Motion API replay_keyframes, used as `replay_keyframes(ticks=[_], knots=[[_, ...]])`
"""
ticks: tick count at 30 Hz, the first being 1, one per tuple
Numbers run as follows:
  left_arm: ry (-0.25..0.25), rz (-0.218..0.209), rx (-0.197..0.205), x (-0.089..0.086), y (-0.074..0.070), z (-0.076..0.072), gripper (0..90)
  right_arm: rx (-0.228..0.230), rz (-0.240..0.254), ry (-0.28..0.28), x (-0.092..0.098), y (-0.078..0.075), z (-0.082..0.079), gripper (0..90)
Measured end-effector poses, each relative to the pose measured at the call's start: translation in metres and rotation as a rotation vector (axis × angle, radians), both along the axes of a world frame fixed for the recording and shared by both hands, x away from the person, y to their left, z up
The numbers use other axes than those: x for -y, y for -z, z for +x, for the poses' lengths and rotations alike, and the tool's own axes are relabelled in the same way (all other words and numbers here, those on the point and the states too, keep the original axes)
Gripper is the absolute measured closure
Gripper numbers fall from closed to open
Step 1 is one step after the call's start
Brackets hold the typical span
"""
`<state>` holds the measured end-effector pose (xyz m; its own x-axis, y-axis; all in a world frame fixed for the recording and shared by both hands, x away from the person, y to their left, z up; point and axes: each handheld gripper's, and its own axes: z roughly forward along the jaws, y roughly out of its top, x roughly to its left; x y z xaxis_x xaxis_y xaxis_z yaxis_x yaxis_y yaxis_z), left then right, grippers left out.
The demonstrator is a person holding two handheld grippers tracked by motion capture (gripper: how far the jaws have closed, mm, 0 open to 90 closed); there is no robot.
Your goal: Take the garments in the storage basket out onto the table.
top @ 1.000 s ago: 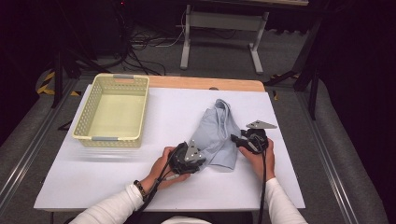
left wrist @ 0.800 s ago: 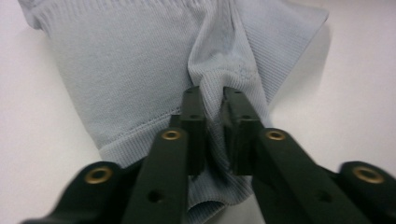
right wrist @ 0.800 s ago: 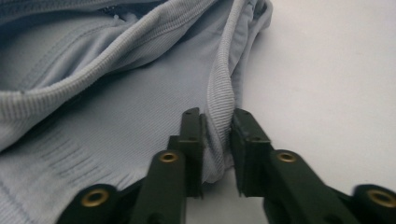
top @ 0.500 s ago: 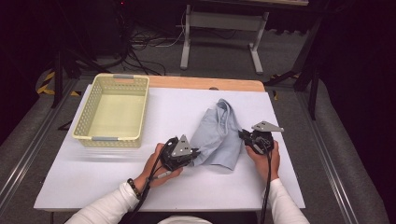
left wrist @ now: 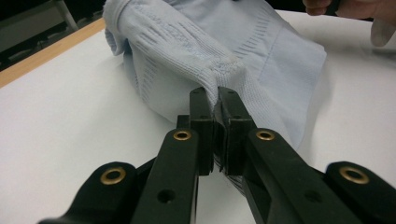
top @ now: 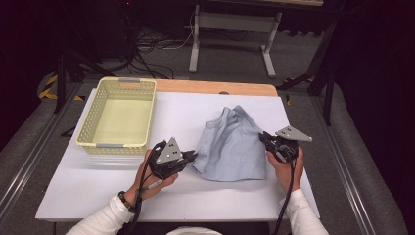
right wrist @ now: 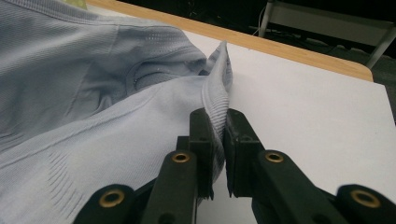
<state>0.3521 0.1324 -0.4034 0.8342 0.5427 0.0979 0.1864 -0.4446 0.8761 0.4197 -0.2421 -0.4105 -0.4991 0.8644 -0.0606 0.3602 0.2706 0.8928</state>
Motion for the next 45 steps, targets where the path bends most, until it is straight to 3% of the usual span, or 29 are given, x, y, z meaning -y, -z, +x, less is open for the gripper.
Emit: replay_keyframes(ticks=[9,12,14,19,25,34,37,39,42,45], knots=[[-0.011,0.006,-0.035,-0.015,0.006,-0.006,85.5,0.002,0.006,0.009,0.001,0.003,-0.002,81.7],[-0.016,0.01,-0.047,-0.018,0.01,-0.009,85.4,-0.021,0.004,0.0,0.0,0.007,-0.001,78.2],[-0.017,0.029,-0.049,-0.019,0.013,-0.01,85.5,-0.026,-0.005,-0.004,-0.001,0.009,0.0,74.8],[-0.014,0.108,-0.045,-0.02,0.021,-0.012,85.7,-0.042,-0.029,-0.017,-0.006,0.013,0.002,56.7],[-0.021,0.146,-0.06,-0.024,0.029,-0.013,85.7,-0.085,-0.071,-0.023,-0.01,0.021,0.006,49.6],[-0.024,0.191,-0.091,-0.028,0.04,-0.013,85.8,-0.131,-0.111,-0.027,-0.01,0.032,0.013,48.7],[-0.028,0.204,-0.105,-0.029,0.045,-0.012,85.9,-0.147,-0.107,-0.021,-0.009,0.035,0.016,53.7],[-0.028,0.214,-0.118,-0.029,0.049,-0.011,85.9,-0.15,-0.1,-0.02,-0.008,0.036,0.017,62.7],[-0.032,0.22,-0.126,-0.03,0.051,-0.01,85.9,-0.128,-0.095,-0.012,-0.005,0.035,0.017,71.5],[-0.033,0.228,-0.13,-0.032,0.052,-0.01,85.9,-0.114,-0.09,-0.019,-0.002,0.033,0.016,72.8]])
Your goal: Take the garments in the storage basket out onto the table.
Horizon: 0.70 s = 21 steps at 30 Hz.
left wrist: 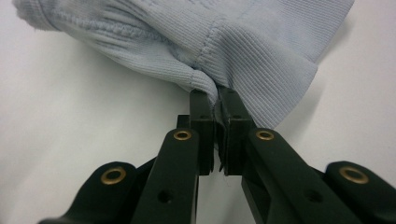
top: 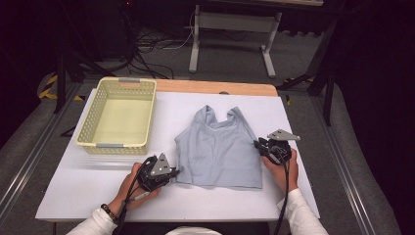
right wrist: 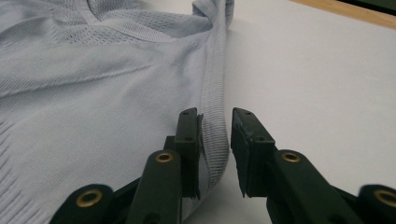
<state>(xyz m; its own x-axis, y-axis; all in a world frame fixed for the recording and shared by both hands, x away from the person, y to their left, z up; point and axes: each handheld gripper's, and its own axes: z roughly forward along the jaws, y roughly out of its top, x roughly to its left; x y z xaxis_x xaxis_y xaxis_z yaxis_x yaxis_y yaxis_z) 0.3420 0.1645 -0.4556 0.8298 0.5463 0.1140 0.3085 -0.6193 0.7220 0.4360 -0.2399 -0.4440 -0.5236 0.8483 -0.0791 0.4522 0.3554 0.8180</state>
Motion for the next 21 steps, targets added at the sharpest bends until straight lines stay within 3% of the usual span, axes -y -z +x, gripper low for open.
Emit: replay_keyframes(ticks=[3,8,12,16,21], knots=[[-0.003,0.012,-0.005,-0.001,0.003,0.0,86.0,0.019,0.002,0.019,0.003,-0.003,-0.002,70.1],[0.002,0.017,-0.008,-0.001,0.003,0.0,86.0,0.101,0.0,0.1,0.015,-0.013,-0.007,66.9],[0.008,0.015,-0.009,-0.001,0.003,0.001,86.0,0.048,-0.005,0.095,0.019,-0.009,-0.004,63.6],[0.012,0.015,0.002,-0.001,0.004,0.001,85.9,0.017,0.033,0.037,0.011,-0.006,-0.003,57.0],[0.008,0.008,-0.008,-0.001,0.004,0.002,85.9,-0.012,0.042,-0.019,0.002,-0.005,-0.005,45.4]])
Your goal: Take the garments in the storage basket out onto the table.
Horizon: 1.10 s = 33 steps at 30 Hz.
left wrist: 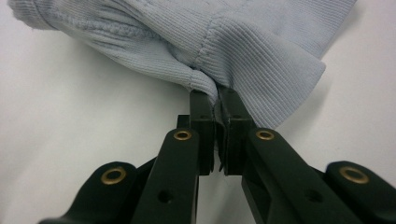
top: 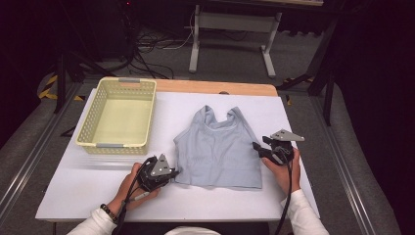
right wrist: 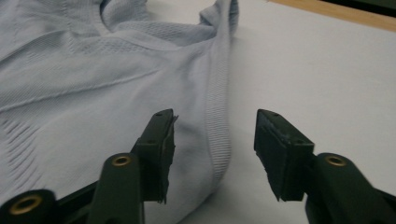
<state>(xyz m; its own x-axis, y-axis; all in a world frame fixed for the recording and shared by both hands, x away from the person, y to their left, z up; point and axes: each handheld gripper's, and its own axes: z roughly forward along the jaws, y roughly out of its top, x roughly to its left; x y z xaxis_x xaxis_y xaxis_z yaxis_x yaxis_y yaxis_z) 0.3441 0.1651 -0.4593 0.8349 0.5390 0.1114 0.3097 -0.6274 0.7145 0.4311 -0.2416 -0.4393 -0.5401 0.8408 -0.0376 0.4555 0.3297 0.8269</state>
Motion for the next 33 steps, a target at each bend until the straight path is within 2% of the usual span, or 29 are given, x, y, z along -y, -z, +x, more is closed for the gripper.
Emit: replay_keyframes(ticks=[2,4,5,7,8,11,12,14,16,19,23,26,29,31,33], knots=[[0.004,-0.005,-0.004,-0.001,0.0,0.001,85.9,-0.041,-0.03,-0.007,-0.003,0.004,0.003,41.3],[0.007,-0.002,-0.003,0.0,0.0,0.001,85.9,-0.085,-0.065,0.011,-0.003,0.009,0.007,38.8],[0.007,0.004,0.001,0.0,0.0,0.0,85.9,-0.098,-0.049,0.021,-0.001,0.01,0.008,39.5],[0.006,0.008,0.004,0.001,0.0,0.0,85.9,-0.12,-0.006,0.03,0.005,0.009,0.009,47.0],[0.006,0.007,0.004,0.001,0.0,0.0,85.9,-0.133,0.005,0.013,0.007,0.01,0.009,52.2],[0.009,-0.006,-0.004,0.0,0.0,0.001,85.9,-0.155,-0.016,-0.037,0.002,0.011,0.008,69.0],[0.012,-0.014,-0.01,0.0,0.0,0.002,85.9,-0.151,-0.031,-0.043,0.0,0.01,0.007,71.9],[0.018,-0.042,-0.032,0.0,0.0,0.002,85.9,-0.119,-0.069,-0.047,-0.005,0.006,0.005,79.4],[0.027,-0.068,-0.054,0.001,-0.001,0.001,85.9,-0.096,-0.067,-0.045,-0.005,0.003,0.002,81.3],[0.048,-0.078,-0.046,0.004,-0.005,-0.002,85.8,-0.027,-0.065,-0.022,-0.003,-0.006,-0.004,82.0],[0.06,-0.113,-0.01,0.006,-0.015,-0.009,85.4,0.06,-0.019,0.018,0.001,-0.023,-0.013,81.9],[0.071,-0.145,0.034,0.007,-0.025,-0.017,83.8,0.115,0.012,0.032,0.003,-0.036,-0.023,81.7],[0.08,-0.185,0.073,0.007,-0.036,-0.024,83.5,0.141,0.021,0.04,0.002,-0.045,-0.03,81.6],[0.087,-0.218,0.083,0.006,-0.042,-0.028,84.4,0.16,0.023,0.037,0.002,-0.049,-0.034,80.8],[0.083,-0.226,0.088,0.006,-0.043,-0.029,83.7,0.167,0.015,0.044,0.002,-0.05,-0.035,77.3]])
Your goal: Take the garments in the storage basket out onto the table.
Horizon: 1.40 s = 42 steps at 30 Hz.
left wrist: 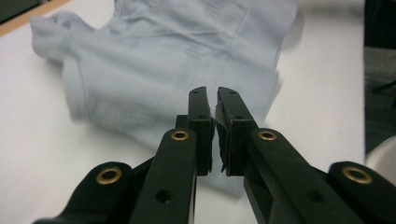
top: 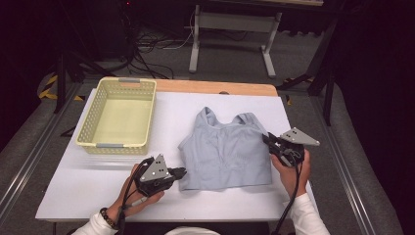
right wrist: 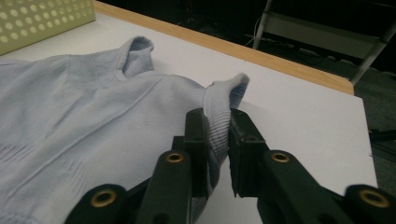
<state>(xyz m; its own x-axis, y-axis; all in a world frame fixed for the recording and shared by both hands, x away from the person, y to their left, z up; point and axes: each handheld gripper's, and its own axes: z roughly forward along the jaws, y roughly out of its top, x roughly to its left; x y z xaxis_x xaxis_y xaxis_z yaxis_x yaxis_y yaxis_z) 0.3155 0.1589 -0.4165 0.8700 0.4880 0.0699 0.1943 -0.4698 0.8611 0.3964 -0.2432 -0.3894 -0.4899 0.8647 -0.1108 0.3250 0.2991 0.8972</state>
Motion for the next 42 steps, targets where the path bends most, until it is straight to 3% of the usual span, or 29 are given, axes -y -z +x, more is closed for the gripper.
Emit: replay_keyframes(ticks=[3,8,10,12,16,19,21,23,28,30,32,35,38,42], knots=[[-0.032,0.01,0.002,0.001,0.003,0.003,77.3,0.014,0.006,0.034,0.002,0.001,0.0,71.9],[-0.114,0.029,-0.005,0.006,0.011,0.015,57.6,0.001,0.007,0.068,0.007,0.007,0.005,61.4],[-0.143,0.045,-0.009,0.011,0.015,0.023,50.5,-0.022,0.004,0.062,0.007,0.012,0.01,58.6],[-0.18,0.057,0.018,0.016,0.017,0.03,43.6,-0.051,-0.002,0.055,0.007,0.018,0.015,56.4],[-0.23,0.038,0.016,0.021,0.019,0.049,34.5,-0.106,-0.015,0.04,0.009,0.029,0.02,53.9],[-0.271,0.017,-0.001,0.027,0.02,0.064,31.3,-0.134,-0.006,0.053,0.014,0.035,0.02,53.1],[-0.29,0.039,0.001,0.033,0.022,0.073,29.6,-0.163,-0.019,0.055,0.016,0.042,0.018,53.0],[-0.295,0.049,-0.029,0.037,0.026,0.082,30.1,-0.174,-0.029,0.06,0.018,0.045,0.016,53.0],[-0.319,0.075,-0.06,0.046,0.033,0.098,32.2,-0.244,-0.026,0.061,0.021,0.058,0.016,48.9],[-0.323,0.093,-0.084,0.048,0.036,0.102,38.4,-0.281,-0.021,0.049,0.019,0.063,0.018,46.2],[-0.304,0.096,-0.147,0.047,0.04,0.108,48.1,-0.294,-0.039,0.041,0.016,0.065,0.019,46.2],[-0.267,0.075,-0.197,0.043,0.042,0.11,62.3,-0.312,-0.02,0.004,0.016,0.065,0.019,58.9],[-0.243,0.097,-0.191,0.042,0.038,0.108,72.0,-0.326,-0.003,-0.04,0.015,0.064,0.018,75.0],[-0.227,0.099,-0.159,0.038,0.026,0.099,75.4,-0.311,-0.038,-0.065,0.013,0.054,0.013,81.2]])
